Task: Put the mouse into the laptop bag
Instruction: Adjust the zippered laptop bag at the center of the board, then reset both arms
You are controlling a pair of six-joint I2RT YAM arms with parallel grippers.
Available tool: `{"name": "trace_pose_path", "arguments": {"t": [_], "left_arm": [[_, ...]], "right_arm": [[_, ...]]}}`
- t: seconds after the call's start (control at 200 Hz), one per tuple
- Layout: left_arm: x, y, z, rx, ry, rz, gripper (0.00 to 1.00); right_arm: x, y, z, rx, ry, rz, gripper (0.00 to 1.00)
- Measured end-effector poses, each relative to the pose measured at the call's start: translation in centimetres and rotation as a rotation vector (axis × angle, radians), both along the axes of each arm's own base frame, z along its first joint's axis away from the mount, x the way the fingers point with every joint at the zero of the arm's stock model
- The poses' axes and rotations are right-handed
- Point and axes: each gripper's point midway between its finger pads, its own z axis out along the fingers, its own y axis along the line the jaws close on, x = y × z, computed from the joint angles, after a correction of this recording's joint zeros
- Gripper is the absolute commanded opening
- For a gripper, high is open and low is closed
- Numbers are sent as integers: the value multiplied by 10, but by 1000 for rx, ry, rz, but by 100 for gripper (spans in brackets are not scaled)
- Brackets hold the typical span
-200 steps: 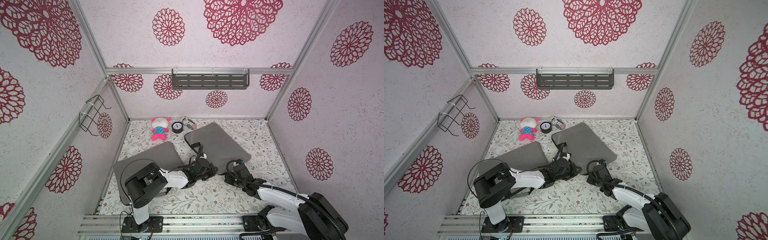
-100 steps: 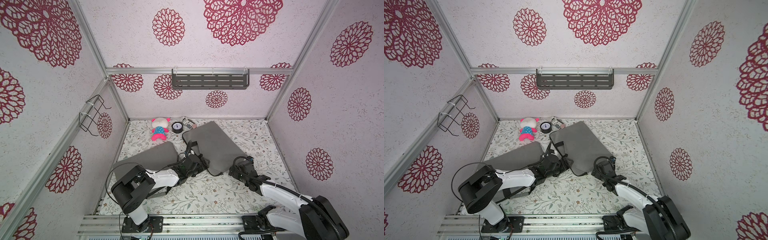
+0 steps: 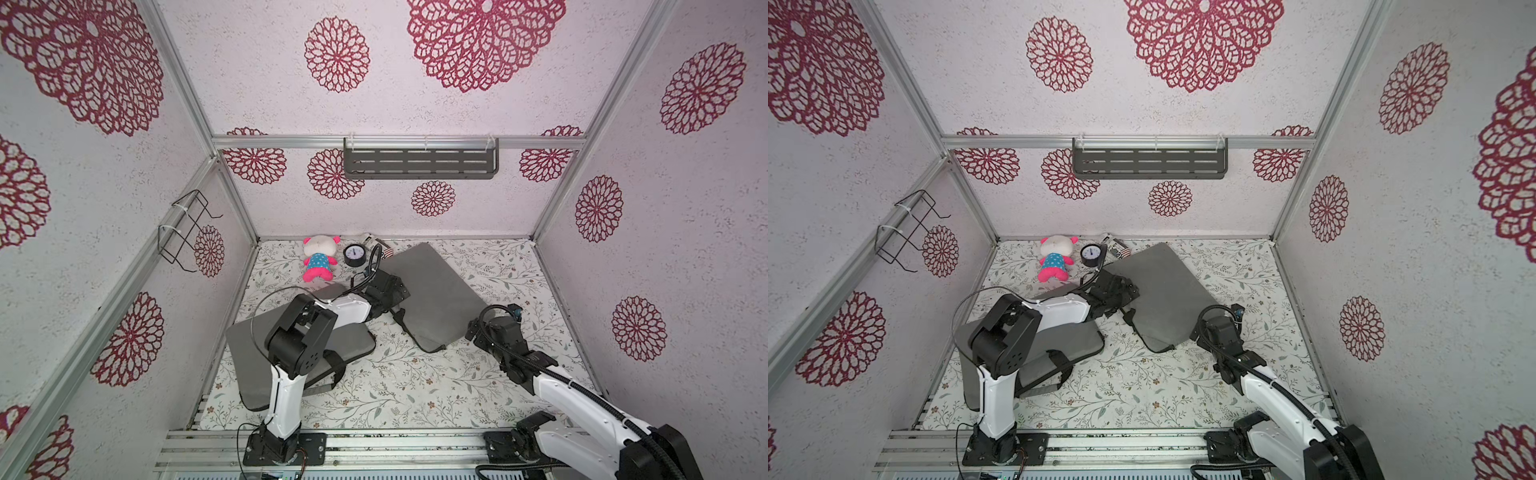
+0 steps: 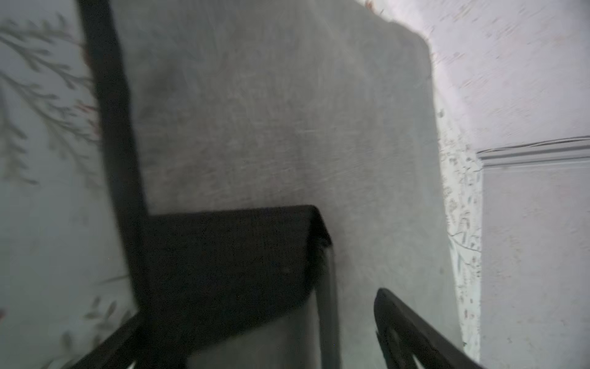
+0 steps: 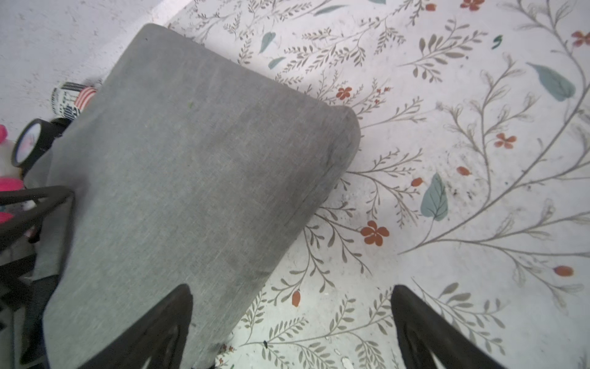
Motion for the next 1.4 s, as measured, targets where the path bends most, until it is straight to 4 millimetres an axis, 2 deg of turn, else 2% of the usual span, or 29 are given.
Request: {"name": "trace_pose_path", "arguments": {"t": [0.34,0.565,0.68,0.72,0.781,0.881,0.931,1.001,1.031,1.071,1.141,1.191,1.236,1.306,1.356,1.401], "left_arm": [[50,-51,3,-36,-17,-152,98],[34,-66,10,1,-30,-257,98],[6,-52,23,81,-27,-258,98],[-6,-41,38,112,-39,-247,98],[-23,-24,73,141,-90,-229,98],[-44,9,162,154,-263,-159,98],[-56,35,214,157,-380,-94,98],[-76,77,267,172,-519,13,98],[-85,97,283,190,-568,64,98],[-99,124,294,230,-620,128,98],[-118,166,289,331,-667,221,98],[-127,198,270,439,-673,298,98],[-134,225,241,549,-650,355,98],[-144,269,185,737,-565,423,98],[-156,300,143,870,-469,441,98],[-168,322,122,958,-397,448,98]], "right_arm": [[19,3,20,-11,-56,4,99],[26,1,27,-44,-71,0,99],[27,-4,32,-75,-81,-7,99],[26,-7,34,-89,-87,-17,99],[26,-12,41,-113,-115,-26,99],[24,-21,54,-165,-197,-34,99],[22,-29,59,-211,-243,-43,99],[19,-39,64,-292,-308,-48,99],[17,-43,63,-333,-332,-46,99],[15,-49,58,-397,-361,-41,99],[11,-61,43,-494,-365,-48,99],[9,-70,29,-556,-348,-52,98],[7,-76,13,-608,-317,-43,99],[9,-80,-6,-681,-259,-13,99],[13,-78,-11,-714,-244,17,99],[19,-76,-9,-732,-264,31,99]]}}
